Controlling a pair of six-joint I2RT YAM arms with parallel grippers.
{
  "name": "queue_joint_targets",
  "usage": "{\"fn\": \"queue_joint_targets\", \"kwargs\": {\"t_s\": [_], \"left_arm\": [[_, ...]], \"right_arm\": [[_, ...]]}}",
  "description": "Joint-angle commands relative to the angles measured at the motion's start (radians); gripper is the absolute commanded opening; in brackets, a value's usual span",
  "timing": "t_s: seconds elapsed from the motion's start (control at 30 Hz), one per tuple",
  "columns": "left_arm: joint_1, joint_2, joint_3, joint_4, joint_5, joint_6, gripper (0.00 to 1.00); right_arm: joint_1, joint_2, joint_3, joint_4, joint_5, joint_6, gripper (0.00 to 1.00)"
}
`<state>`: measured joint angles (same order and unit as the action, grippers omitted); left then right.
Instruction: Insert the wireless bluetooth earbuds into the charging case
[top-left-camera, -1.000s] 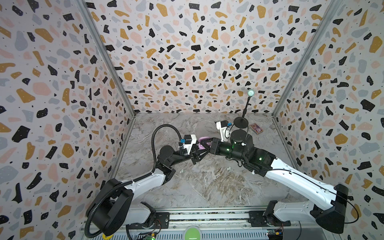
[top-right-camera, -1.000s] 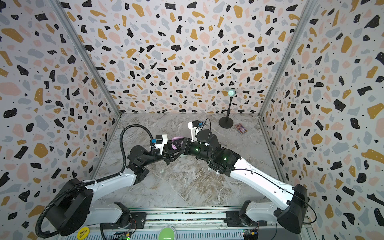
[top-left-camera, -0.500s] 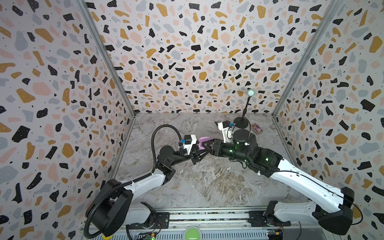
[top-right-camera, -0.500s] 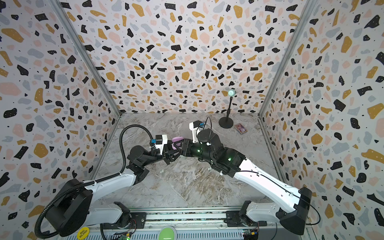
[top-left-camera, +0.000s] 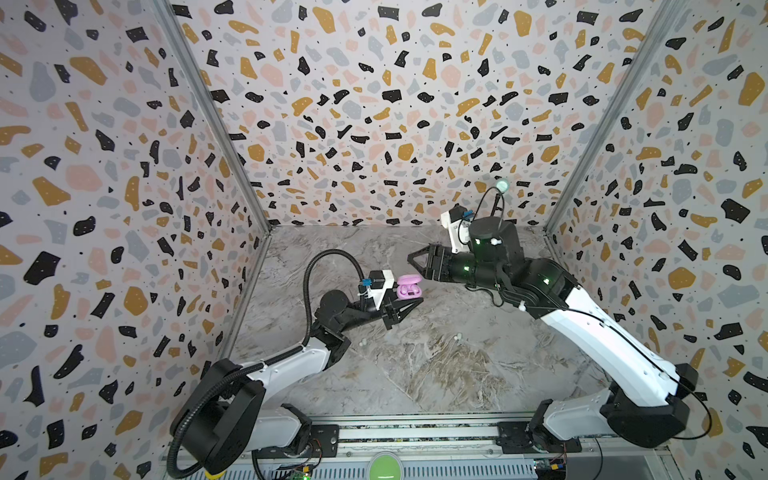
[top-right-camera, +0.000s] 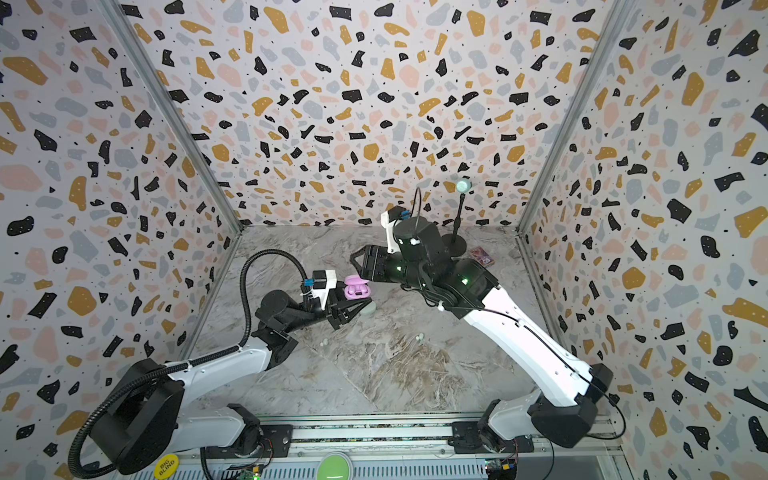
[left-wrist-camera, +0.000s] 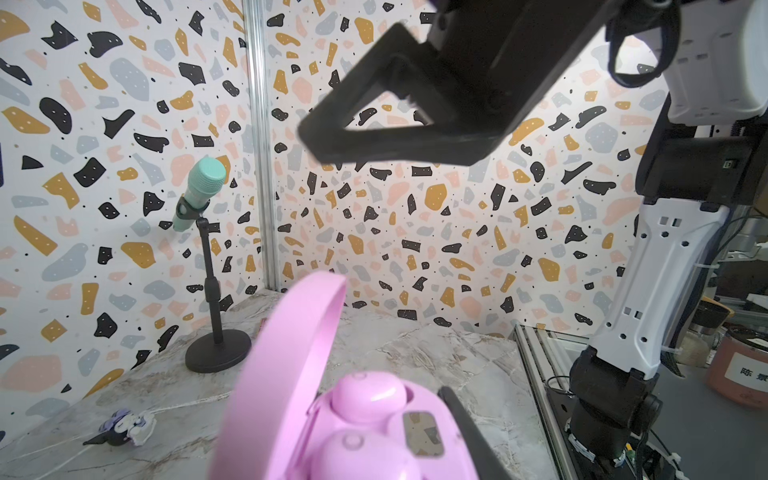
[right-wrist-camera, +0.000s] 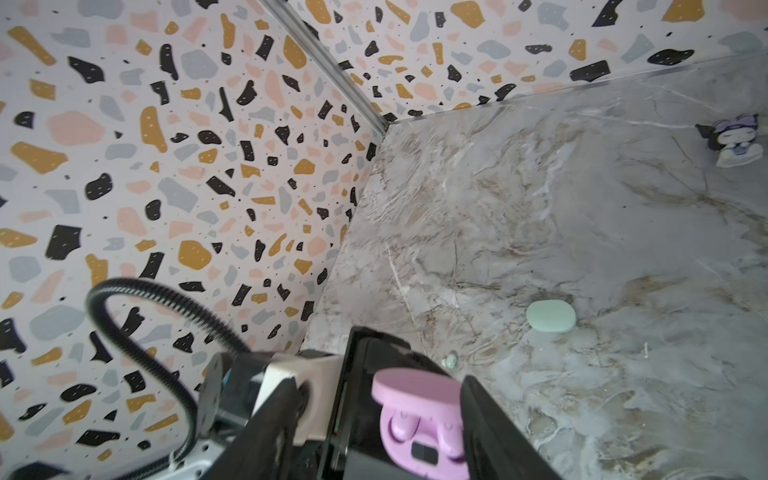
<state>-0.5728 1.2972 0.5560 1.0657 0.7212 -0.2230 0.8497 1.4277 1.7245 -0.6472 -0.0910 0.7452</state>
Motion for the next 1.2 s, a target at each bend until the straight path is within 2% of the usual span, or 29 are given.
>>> {"fn": "queue_joint_targets", "kwargs": {"t_s": [0.0,0.3,0.67,0.73,0.97,1.07,1.17], "left_arm": [[-0.006,-0.027,0.013,0.04,0.007,0.017,0.0],[-0.006,-0.023,0.013,0.045,0.009,0.014,0.0],[-0.006,-0.02,0.015,0.044,0.006,0.017,0.0],[-0.006,-0.022,0.016,0.044,0.006,0.018,0.0],[-0.007,-0.021,0.019,0.024,0.009,0.027,0.0],[-0.009,-0.021,0.022,0.013,0.011,0.033,0.0],[-0.011,-0.023,0.024,0.005,0.011,0.039,0.0]], "right_arm": [[-0.011,0.043,0.072,-0.107,-0.033,-0.087,0.58],[-0.01,0.053,0.016,-0.089,-0.08,-0.076,0.42],[0.067,-0.058,-0.195,-0.032,-0.036,0.024,0.42],[0.069,-0.056,-0.195,-0.035,-0.033,0.023,0.45],[0.066,0.013,-0.059,-0.129,-0.042,-0.019,0.75],[0.066,0.067,0.016,-0.192,-0.052,-0.04,0.8],[0.064,0.109,0.069,-0.243,-0.054,-0.056,0.81]]}}
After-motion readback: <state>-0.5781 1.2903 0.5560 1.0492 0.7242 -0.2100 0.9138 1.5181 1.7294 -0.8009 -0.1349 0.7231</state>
